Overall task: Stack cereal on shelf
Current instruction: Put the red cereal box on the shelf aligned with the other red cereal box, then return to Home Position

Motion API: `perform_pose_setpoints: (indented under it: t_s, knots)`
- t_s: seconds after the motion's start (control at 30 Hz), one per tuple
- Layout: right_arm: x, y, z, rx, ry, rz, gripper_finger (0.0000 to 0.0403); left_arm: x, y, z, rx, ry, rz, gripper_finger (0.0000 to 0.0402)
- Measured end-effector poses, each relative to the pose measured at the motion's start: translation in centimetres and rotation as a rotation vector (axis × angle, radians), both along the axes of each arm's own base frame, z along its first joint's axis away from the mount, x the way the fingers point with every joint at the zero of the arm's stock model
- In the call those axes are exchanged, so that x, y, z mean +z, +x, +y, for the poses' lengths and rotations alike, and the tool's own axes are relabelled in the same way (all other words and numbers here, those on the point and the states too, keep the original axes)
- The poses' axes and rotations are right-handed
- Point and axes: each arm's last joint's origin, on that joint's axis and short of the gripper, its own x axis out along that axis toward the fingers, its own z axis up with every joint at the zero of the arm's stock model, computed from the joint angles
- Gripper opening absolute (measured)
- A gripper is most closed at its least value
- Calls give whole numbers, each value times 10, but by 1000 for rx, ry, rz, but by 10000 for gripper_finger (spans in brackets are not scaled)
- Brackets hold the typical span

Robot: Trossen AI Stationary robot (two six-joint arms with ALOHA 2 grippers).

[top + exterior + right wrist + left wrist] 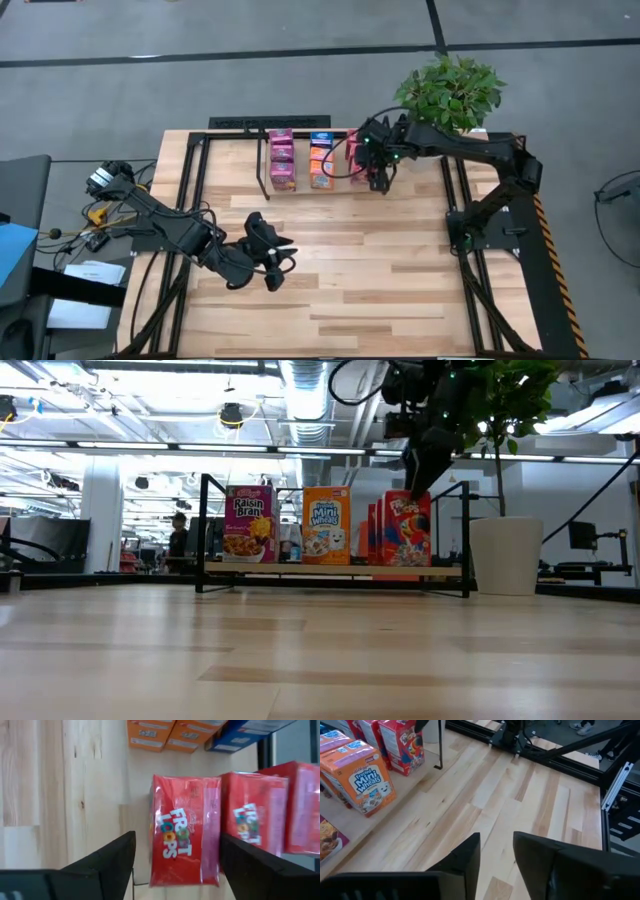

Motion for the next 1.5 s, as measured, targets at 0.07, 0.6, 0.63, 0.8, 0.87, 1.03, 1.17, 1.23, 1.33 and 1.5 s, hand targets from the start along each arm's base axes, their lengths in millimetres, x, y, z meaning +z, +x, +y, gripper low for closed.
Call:
perform_pose_setpoints:
  t_s: [0.07,0.6,0.63,0.8,0.87,1.03,1.17,1.23,1.33,1.5]
  knots:
    - [6,0,0,2,-7,-1,304,0,0,0,3,2,-1,113]
    - [130,-27,35,32,-55,-210,306,89,-83,56,3,-11,-317,134]
    - [140,-35,40,32,-58,-237,306,95,-92,61,-3,-15,-339,134]
    - [165,-95,63,52,-55,-242,306,110,-128,83,-30,-48,-410,134]
    - [166,-116,67,-1,6,-342,306,108,-139,90,-3,-50,-413,134]
    - [136,-167,85,51,143,-698,306,90,-164,107,17,-14,-412,134]
    - [93,-184,94,-14,243,-938,306,63,-180,116,-34,-52,-439,134]
    - [71,-189,99,-21,292,-1038,306,49,-185,117,-103,-80,-469,134]
    - [46,-200,109,11,384,-1191,306,24,-187,117,-119,-82,-508,134]
    - [-1,-208,118,-4,539,-1315,306,-15,-193,121,-121,-125,-601,134]
